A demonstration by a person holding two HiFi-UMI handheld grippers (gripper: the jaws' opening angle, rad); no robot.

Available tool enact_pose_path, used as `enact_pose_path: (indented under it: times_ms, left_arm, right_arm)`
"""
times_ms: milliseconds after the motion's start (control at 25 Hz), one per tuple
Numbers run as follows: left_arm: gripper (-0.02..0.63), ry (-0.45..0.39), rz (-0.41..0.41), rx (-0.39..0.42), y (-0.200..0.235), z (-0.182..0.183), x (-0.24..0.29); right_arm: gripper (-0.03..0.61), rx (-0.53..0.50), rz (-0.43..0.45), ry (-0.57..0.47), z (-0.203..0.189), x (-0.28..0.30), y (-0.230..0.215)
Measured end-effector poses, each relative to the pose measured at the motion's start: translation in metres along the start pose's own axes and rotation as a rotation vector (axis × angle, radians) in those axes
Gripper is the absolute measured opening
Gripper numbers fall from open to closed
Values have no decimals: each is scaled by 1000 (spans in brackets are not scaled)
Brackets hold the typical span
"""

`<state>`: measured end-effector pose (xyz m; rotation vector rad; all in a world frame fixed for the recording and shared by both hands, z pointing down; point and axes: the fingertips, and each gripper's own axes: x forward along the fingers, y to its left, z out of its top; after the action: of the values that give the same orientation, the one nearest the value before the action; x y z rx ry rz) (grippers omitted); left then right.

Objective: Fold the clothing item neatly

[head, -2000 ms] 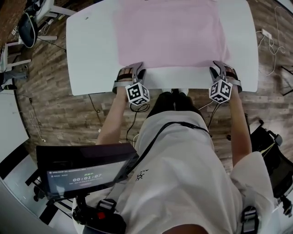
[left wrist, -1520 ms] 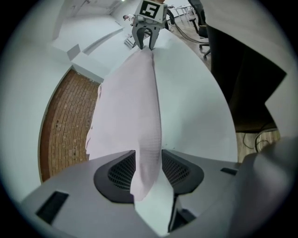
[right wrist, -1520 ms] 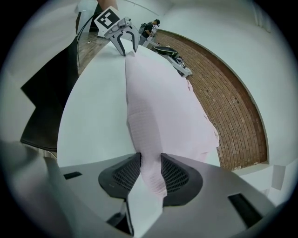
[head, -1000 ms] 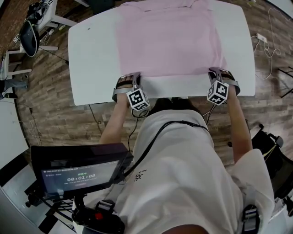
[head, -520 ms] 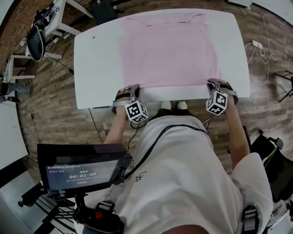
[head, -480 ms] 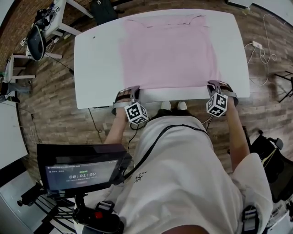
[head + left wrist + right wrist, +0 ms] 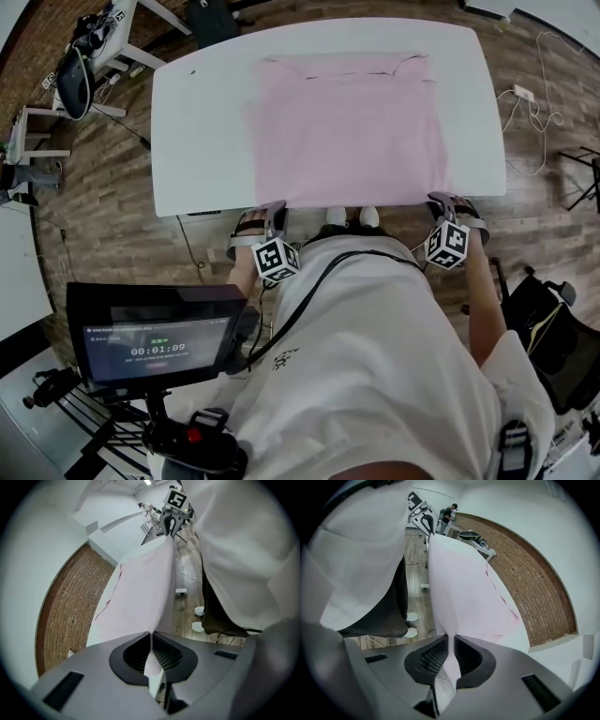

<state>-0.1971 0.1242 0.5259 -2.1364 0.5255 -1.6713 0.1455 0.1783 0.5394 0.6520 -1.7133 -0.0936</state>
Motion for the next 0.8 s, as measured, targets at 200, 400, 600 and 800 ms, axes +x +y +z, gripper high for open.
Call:
enact_pose_path:
  times_ms: [200,400,600,800]
  left_arm:
    - [18,-36,20,9,30,3,-19]
    - [18,-79,94,35,64,18,-25]
    - [18,-116,148,101,103,38,-27]
    - [18,-127,202,155,149,50,-25]
  right_arm:
    - [43,21,-69,0,11,-18,-32]
    - [43,29,-190,2,15,-33,-76]
    - [43,15,-287,18,12,-42,-115]
    - [43,-3,-353,18,19,-51,-150]
